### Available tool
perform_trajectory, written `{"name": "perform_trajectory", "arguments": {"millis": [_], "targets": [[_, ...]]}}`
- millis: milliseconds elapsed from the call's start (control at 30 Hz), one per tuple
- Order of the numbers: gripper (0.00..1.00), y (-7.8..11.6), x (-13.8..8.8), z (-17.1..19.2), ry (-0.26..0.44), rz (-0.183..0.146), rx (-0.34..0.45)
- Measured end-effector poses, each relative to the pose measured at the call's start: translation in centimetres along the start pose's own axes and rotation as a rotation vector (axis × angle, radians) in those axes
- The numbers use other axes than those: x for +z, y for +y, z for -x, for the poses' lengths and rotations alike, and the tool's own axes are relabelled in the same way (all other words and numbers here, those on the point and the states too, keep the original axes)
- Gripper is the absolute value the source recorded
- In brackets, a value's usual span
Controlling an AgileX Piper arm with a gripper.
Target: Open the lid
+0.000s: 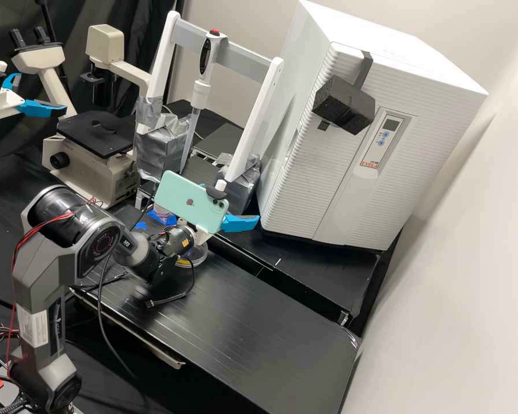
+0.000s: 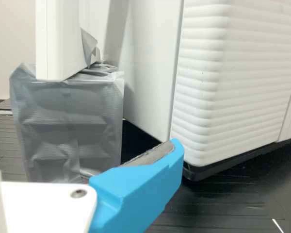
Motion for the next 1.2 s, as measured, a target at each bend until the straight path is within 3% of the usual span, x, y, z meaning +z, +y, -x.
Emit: {"name": "perform_trajectory", "arguments": {"millis": [300, 467, 600, 733, 1000, 1200], "targets": [[1.00, 0.0, 0.1, 0.1, 0.002, 0.001, 0.003], [1.00, 0.3, 0.9, 2.2, 0.000, -0.003, -0.009], [1.00, 1.4, 1.5, 5.5, 0.043, -0.040, 0.047], [1.00, 2.2, 1.5, 8.6, 0.115, -0.045, 0.102], [1.00, 1.1, 2.0, 12.4, 0.124, -0.019, 0.050], [1.00, -0.1, 2.3, 13.5, 0.108, -0.024, 0.001]]}}
